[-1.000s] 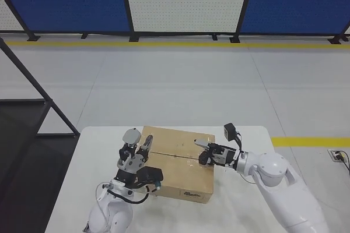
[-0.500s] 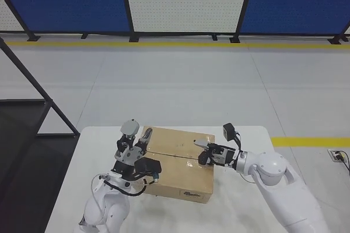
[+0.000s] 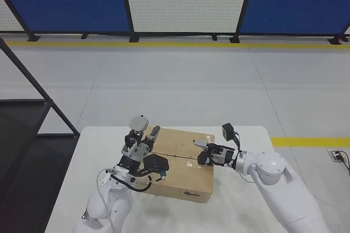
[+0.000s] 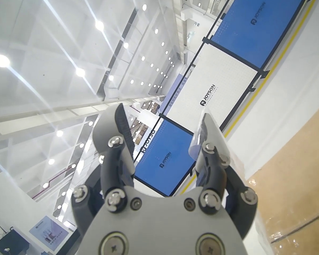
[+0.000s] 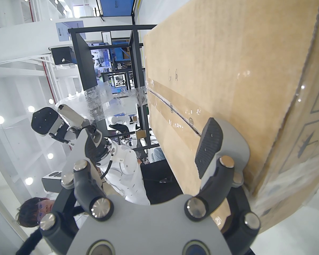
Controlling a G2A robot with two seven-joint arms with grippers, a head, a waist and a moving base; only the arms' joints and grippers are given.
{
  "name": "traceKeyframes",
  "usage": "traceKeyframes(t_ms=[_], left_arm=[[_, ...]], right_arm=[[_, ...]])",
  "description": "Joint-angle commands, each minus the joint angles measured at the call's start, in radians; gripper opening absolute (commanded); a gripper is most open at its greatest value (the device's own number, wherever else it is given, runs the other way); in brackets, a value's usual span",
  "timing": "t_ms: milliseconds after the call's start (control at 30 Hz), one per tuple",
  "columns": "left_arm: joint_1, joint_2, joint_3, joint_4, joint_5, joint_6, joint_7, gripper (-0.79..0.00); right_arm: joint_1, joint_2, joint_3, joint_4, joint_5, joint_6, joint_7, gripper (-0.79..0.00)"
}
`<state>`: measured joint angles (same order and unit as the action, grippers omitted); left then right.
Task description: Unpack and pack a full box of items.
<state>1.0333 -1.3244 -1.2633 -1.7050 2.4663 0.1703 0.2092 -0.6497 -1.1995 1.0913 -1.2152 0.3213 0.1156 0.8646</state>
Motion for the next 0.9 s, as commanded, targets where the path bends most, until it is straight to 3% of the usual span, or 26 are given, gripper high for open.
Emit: traceKeyframes(t_ms=[0, 533, 867], left_arm=[[-0.001, -0.001, 0.002, -0.004, 0.004, -0.001, -0.001, -0.231], [-0.052, -0.005, 0.031, 0.016, 0.006, -0.079, 0.012, -0.215], [-0.073, -0.017, 0.106, 0.072, 0.055, -0.058, 0.002, -0.219]], right_arm=[[0.001, 0.0, 0.0, 0.002, 0.0, -0.001, 0.0, 0.0], [0.002, -0.001, 0.002, 0.005, -0.002, -0.006, 0.006, 0.0], [-0.011, 0.001, 0.013, 0.015, 0.002, -0.02, 0.012, 0.0]])
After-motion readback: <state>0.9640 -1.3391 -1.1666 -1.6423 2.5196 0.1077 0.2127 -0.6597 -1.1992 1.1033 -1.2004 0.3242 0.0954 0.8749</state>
